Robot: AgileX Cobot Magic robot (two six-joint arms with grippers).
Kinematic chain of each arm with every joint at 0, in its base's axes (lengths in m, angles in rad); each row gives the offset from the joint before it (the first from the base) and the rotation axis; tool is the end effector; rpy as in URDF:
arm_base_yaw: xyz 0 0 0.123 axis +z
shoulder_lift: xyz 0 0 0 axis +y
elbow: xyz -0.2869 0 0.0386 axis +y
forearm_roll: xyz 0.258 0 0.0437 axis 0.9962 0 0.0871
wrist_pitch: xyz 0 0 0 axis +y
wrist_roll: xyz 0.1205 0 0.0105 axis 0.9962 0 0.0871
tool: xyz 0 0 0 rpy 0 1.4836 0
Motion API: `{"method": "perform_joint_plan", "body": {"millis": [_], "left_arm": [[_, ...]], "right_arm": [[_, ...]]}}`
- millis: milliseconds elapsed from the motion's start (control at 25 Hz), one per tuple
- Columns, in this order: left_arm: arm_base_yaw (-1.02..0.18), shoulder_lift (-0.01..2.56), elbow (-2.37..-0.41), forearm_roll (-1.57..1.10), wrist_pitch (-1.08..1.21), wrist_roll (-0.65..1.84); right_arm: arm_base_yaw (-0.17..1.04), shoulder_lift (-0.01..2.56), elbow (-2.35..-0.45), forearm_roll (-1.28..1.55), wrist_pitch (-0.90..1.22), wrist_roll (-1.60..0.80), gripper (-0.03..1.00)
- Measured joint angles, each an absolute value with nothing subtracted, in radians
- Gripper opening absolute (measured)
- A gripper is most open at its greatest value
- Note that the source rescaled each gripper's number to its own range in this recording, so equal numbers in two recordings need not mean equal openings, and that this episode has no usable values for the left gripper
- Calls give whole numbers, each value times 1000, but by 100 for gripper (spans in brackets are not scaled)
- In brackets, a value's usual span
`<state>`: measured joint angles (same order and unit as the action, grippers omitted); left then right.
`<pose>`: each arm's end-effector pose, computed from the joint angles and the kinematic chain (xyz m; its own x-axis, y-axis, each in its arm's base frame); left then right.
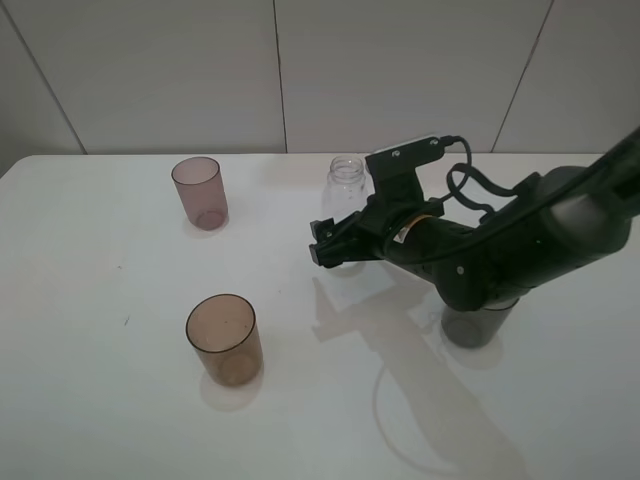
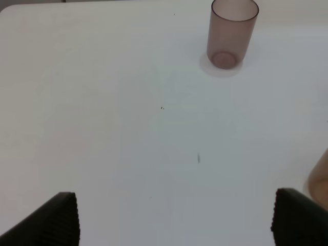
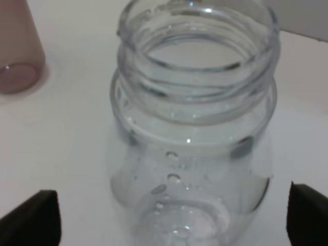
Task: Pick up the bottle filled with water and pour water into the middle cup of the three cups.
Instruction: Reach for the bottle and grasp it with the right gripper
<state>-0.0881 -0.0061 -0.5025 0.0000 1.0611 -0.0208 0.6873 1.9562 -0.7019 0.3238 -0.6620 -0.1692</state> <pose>0.0249 -0.0022 0.2693 -0.4487 0.0188 -0.8935 0.0787 0.9967 -0.0186 0.2992 0.2150 0.0827 -0.4337 -0.2425 -0.8678 -0.4548 0.8903 -0.0215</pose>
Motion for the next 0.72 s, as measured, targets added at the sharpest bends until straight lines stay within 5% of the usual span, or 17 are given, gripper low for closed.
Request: {"method": "perform_joint_plan", "body": {"millis": [720], "left_arm": [[-88,-6,-503,0,1061,-21]], "right_arm": [[686,2054,-757,346,-785,-167,100]]}}
